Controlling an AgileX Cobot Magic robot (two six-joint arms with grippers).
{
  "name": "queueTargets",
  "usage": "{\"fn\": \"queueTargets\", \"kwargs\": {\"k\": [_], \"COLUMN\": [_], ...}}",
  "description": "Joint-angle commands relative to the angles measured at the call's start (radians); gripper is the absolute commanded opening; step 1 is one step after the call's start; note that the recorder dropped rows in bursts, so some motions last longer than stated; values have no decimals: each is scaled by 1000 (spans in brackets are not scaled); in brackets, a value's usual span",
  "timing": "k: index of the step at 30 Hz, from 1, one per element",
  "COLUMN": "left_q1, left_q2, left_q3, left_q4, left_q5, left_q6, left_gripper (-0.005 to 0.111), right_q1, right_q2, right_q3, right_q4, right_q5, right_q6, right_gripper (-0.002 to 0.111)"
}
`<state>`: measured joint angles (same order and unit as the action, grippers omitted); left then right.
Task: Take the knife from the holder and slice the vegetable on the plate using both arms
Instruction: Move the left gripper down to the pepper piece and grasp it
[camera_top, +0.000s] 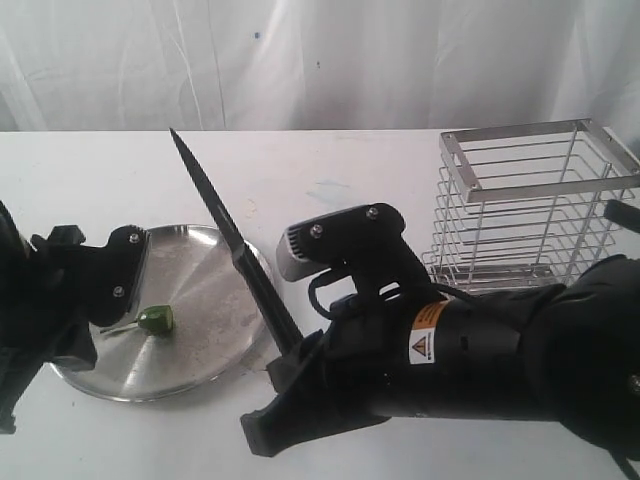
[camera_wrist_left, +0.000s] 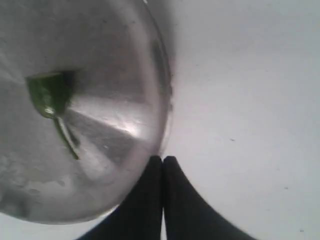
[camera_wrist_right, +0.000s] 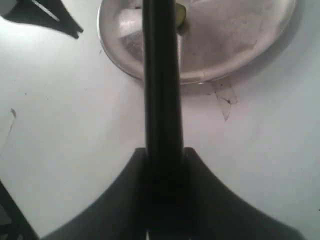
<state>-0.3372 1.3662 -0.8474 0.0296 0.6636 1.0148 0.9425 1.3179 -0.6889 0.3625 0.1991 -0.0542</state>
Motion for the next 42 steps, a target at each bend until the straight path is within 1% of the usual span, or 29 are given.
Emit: {"fn": "queueTargets", "kwargs": {"k": [1,4,6,9,11,13,16,19,21,24,28,33,37,39,42], "left_q1": [3,29,53,77,89,96,96,96,96,96,96,96,96,96,94], "left_q2": [12,34,54,91,115,143,180,212,235,261,268,264,264,264,264], "left_q3": [2,2,2,2,2,2,2,2,2,2,2,-7,-51,-63,-60], "left_q4": [46,61,56,36,6,-17,-30,-30,-30,-30,-30,-42,-68,-68,-68], "left_q5": [-110,-188,-239,-322,-376,-422,-485,-554,-562,-525,-480,-408,-272,-245,-245], "left_q6": [67,81,71,-23,-100,-176,-207,-207,-202,-188,-186,-176,-83,-22,113], "left_gripper": [10,29,44,58,61,62,62,62,62,62,60,49,40,41,50], "right_q1": [3,3,3,3,3,3,-11,-56,-109,-178,-185,-185,-209,-237,-269], "right_q2": [0,0,0,0,0,0,0,14,50,111,121,128,173,201,215], "right_q3": [-8,-8,-8,-8,-8,-8,-8,-8,-8,-19,-71,-164,-266,-325,-363], "right_q4": [1,1,1,1,1,1,1,1,1,1,-2,1,-1,-1,4], "right_q5": [18,8,-5,-30,-60,-98,-169,-190,-190,-168,-52,120,275,338,380], "right_q6": [9,54,88,118,134,141,144,146,154,190,111,19,-39,-48,-48], "right_gripper": [0,0,0,0,0,0,0,0,0,0,0,0,0,0,0]}}
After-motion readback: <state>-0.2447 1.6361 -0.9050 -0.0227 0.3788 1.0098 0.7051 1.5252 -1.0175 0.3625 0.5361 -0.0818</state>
